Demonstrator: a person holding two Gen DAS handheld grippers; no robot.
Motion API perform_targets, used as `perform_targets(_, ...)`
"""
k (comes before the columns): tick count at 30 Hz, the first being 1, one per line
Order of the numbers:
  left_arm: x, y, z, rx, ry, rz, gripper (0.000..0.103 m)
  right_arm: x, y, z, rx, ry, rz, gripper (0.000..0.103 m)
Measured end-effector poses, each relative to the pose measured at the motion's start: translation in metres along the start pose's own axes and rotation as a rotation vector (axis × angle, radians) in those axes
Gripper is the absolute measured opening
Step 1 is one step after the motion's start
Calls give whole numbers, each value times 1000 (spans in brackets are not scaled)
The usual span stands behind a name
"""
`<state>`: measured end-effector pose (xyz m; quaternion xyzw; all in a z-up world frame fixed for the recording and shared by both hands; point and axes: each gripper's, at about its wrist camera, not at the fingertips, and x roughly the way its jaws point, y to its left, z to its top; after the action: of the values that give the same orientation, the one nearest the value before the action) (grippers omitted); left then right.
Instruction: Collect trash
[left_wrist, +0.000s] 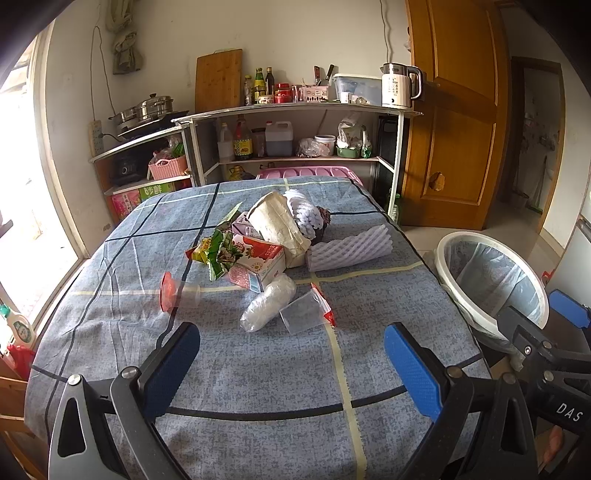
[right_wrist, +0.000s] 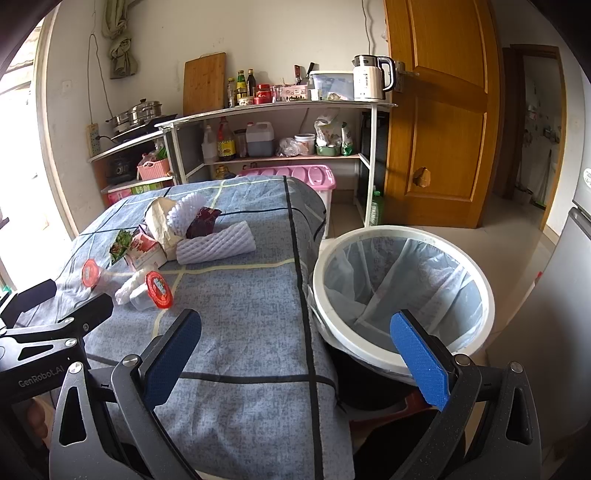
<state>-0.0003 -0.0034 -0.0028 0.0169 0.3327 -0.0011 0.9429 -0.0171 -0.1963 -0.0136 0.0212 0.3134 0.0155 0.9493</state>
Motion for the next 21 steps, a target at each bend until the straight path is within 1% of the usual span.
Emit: perform_targets(21,4,3,-2,1,6,2,101,1,-2,1,1,5,1,102)
